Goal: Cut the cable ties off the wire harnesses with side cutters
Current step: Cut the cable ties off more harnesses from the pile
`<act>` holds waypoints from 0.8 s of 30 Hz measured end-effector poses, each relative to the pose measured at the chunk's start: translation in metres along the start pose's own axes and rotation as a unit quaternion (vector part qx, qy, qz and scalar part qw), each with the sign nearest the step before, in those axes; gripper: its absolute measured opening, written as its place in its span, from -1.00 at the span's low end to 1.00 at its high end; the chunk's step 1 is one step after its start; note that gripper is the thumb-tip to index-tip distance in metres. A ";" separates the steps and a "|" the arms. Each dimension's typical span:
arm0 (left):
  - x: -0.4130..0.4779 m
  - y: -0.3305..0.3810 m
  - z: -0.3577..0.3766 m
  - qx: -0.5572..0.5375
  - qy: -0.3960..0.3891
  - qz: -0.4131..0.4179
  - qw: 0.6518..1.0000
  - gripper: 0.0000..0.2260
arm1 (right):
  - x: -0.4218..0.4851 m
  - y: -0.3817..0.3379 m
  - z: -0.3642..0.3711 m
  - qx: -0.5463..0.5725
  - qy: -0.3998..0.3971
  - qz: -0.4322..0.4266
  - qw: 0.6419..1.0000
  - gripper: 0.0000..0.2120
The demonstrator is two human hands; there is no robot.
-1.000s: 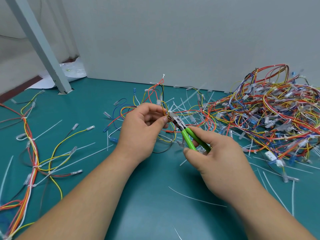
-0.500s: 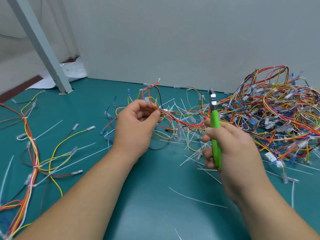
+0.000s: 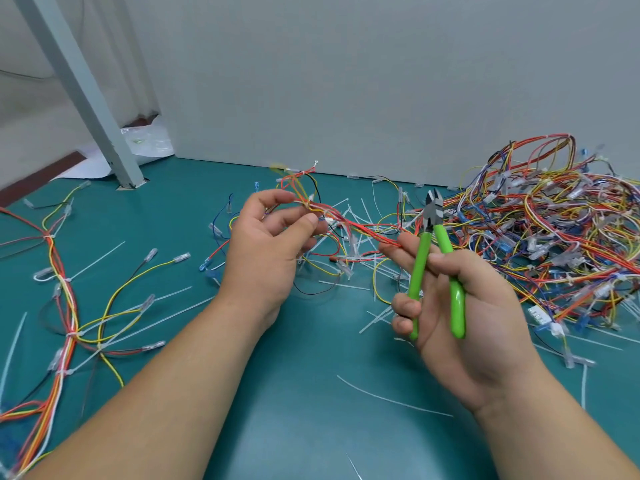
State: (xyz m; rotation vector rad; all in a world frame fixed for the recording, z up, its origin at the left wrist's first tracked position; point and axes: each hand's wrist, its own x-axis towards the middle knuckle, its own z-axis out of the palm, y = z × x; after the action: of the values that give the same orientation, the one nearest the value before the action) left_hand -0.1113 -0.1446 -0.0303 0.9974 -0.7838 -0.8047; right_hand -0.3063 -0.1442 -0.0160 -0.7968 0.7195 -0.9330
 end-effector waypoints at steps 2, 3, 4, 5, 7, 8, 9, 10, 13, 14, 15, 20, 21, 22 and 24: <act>-0.001 0.002 0.000 -0.042 -0.002 -0.032 0.999 -0.71 | -0.002 0.000 0.000 0.006 -0.028 -0.013 1.000 -0.44; -0.002 0.002 0.000 -0.053 -0.003 -0.049 0.997 -0.69 | -0.003 0.000 0.000 0.007 -0.041 -0.022 0.999 -0.44; -0.003 0.002 0.001 -0.053 -0.007 -0.063 0.997 -0.68 | -0.003 0.000 0.000 0.012 -0.052 -0.028 0.998 -0.44; -0.004 0.003 0.002 -0.046 -0.014 -0.076 0.996 -0.71 | -0.004 0.000 0.001 0.020 -0.061 -0.030 0.998 -0.43; -0.005 0.002 0.004 -0.010 -0.039 -0.099 0.994 -0.78 | -0.004 -0.001 0.001 0.030 -0.074 -0.030 0.996 -0.41; -0.005 0.002 0.005 0.012 -0.055 -0.109 0.992 -0.76 | -0.004 -0.001 0.001 0.029 -0.079 -0.029 0.996 -0.40; -0.006 0.001 0.006 0.031 -0.069 -0.118 0.990 -0.74 | -0.005 -0.001 0.001 0.026 -0.084 -0.028 0.996 -0.39; -0.007 0.001 0.006 0.044 -0.081 -0.124 0.988 -0.73 | -0.005 -0.001 0.001 0.023 -0.089 -0.026 0.995 -0.38; -0.011 -0.001 0.006 0.062 -0.093 -0.127 0.986 -0.84 | -0.005 0.002 0.001 0.013 -0.100 -0.019 0.995 -0.38; -0.012 -0.001 0.006 0.069 -0.091 -0.123 0.986 -0.87 | -0.005 0.002 0.001 0.012 -0.101 -0.017 0.995 -0.38; -0.012 -0.001 0.005 0.076 -0.089 -0.118 0.986 -0.86 | -0.004 0.003 0.002 0.011 -0.101 -0.016 0.995 -0.38; -0.011 0.000 0.005 0.076 -0.087 -0.127 0.985 -0.84 | -0.004 0.003 0.000 0.002 -0.098 -0.021 0.995 -0.38; -0.011 0.001 0.005 0.070 -0.085 -0.134 0.985 -0.84 | -0.004 0.003 -0.001 -0.007 -0.098 -0.025 0.995 -0.39; -0.010 0.001 0.005 0.059 -0.084 -0.145 0.984 -0.81 | -0.004 0.004 -0.002 -0.019 -0.100 -0.031 0.994 -0.39; -0.007 0.004 0.005 0.029 -0.095 -0.178 0.979 -0.60 | -0.004 0.005 -0.002 -0.052 -0.110 -0.049 0.991 -0.37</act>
State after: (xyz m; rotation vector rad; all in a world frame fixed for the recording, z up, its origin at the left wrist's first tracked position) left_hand -0.1181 -0.1389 -0.0259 1.1425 -0.8064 -1.2062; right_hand -0.3079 -0.1392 -0.0210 -1.0179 0.5428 -0.8843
